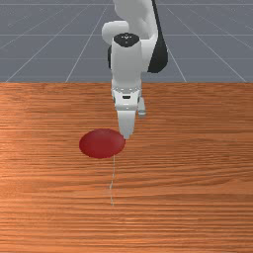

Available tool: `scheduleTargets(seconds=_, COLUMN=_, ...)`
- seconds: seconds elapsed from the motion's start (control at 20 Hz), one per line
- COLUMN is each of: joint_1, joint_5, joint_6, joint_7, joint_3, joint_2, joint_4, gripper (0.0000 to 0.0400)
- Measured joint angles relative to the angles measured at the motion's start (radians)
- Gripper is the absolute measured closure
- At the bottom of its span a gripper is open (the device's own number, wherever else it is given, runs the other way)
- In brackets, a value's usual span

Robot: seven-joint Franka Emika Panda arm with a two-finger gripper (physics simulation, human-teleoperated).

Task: Put the fork on the plate

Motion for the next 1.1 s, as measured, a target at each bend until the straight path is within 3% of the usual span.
scheduleTargets(seconds=0.2, joint_1=0.001, joint_5=0.014, joint_6=-0.006, joint_7=0.042, joint_3=-0.006, joint_2=-0.012, joint_4=-0.01, gripper=0.0)
scheduleTargets(seconds=0.25, joint_1=0.007, joint_5=0.041, joint_6=-0.06, joint_7=0.189, joint_3=-0.027, joint_2=-0.113, joint_4=-0.122, gripper=0.0155)
scheduleTargets(seconds=0.3, joint_1=0.004, joint_5=0.073, joint_6=-0.115, joint_7=0.336, joint_3=-0.047, joint_2=-0.197, joint_4=-0.176, gripper=0.025)
scheduleTargets(seconds=0.35, joint_1=-0.002, joint_5=0.109, joint_6=-0.153, joint_7=0.487, joint_3=-0.065, joint_2=-0.248, joint_4=-0.202, gripper=0.0308)
scheduleTargets(seconds=0.45, joint_1=-0.013, joint_5=0.193, joint_6=-0.189, joint_7=0.794, joint_3=-0.09, joint_2=-0.292, joint_4=-0.232, gripper=0.0366)
scheduleTargets(seconds=0.55, joint_1=-0.02, joint_5=0.286, joint_6=-0.191, joint_7=1.073, joint_3=-0.108, joint_2=-0.308, joint_4=-0.257, gripper=0.0387)
scheduleTargets(seconds=0.7, joint_1=-0.029, joint_5=0.354, joint_6=-0.168, joint_7=1.214, joint_3=-0.116, joint_2=-0.316, joint_4=-0.279, gripper=0.0397)
scheduleTargets(seconds=1.0, joint_1=-0.016, joint_5=0.382, joint_6=-0.169, joint_7=1.261, joint_3=-0.094, joint_2=-0.15, joint_4=-0.168, gripper=0.04)
scheduleTargets(seconds=1.1, joint_1=-0.015, joint_5=0.38, joint_6=-0.169, joint_7=1.268, joint_3=-0.09, joint_2=-0.034, joint_4=-0.024, gripper=0.0171)
